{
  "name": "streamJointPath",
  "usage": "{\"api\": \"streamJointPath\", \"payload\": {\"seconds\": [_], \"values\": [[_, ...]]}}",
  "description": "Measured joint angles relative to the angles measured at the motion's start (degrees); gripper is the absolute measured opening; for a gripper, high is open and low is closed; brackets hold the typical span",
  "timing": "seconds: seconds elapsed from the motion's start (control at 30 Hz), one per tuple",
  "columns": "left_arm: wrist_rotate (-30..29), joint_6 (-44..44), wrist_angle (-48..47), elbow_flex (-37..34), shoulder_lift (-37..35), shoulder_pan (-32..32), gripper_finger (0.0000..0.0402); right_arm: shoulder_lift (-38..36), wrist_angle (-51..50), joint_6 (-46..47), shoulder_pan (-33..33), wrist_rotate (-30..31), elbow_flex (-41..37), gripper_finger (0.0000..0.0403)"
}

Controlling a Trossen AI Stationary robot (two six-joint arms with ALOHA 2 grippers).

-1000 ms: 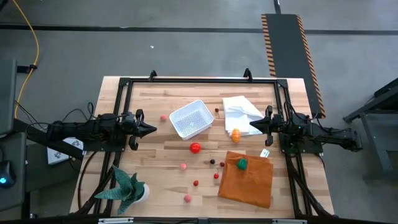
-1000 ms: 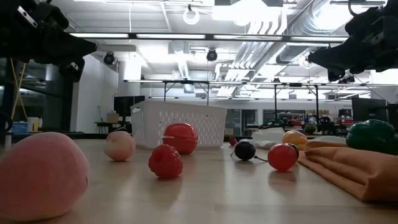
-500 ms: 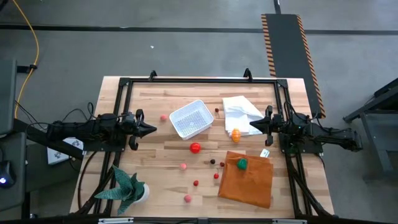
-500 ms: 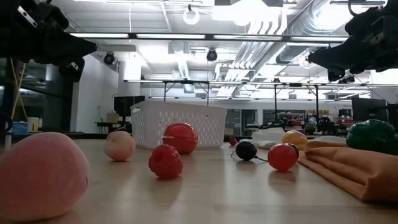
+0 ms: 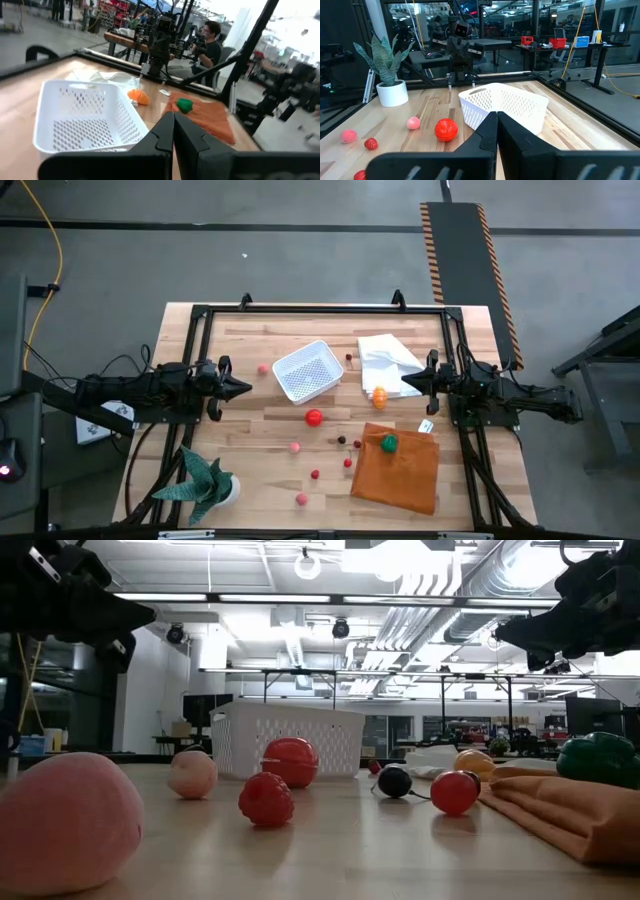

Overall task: Pick and placing Produce into tupperware
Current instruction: Put the croissant in the basket

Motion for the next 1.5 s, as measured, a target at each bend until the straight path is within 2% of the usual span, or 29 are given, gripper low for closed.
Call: {"api": "streamJointPath", "payload": {"seconds": [0.23, 0.53, 0.63, 0.8, 1.07, 1.2, 1.37, 1.5], "values": [[0.02, -13.33, -0.01, 0.02, -0.01, 0.00, 0.0001, 0.01, 0.00, 0.00, 0.00, 0.01, -0.02, 0.0000], [0.00, -37.96, -0.03, 0.00, 0.01, 0.00, 0.0001, 0.00, 0.02, 1.07, 0.01, 0.00, -0.02, 0.0000], [-0.03, -42.71, -0.03, 0.00, -0.01, 0.00, 0.0001, 0.00, 0.24, 10.32, 0.01, -0.06, -0.02, 0.0000], [-2.99, -48.36, 0.09, 0.00, 0.02, 0.00, 0.0001, 0.00, 0.59, 36.11, 0.01, -0.04, 0.04, 0.0000], [-4.87, -49.55, 0.37, 0.02, -0.01, 0.00, 0.0001, 0.00, 1.51, 59.04, -0.14, 3.51, 0.07, 0.0000], [-5.01, -47.85, 0.41, 0.01, -0.01, 0.00, 0.0001, 0.02, 5.01, 62.14, -0.14, 9.58, 0.09, 0.0000], [-5.01, -47.05, 0.43, 0.00, 0.00, 0.00, 0.0001, 0.13, 14.52, 64.58, 0.23, 7.18, 0.12, 0.0000], [-5.01, -46.95, 0.43, 0.02, -0.01, 0.00, 0.0001, 3.53, 12.49, 64.42, 1.40, 8.69, 4.05, 0.0001]]}}
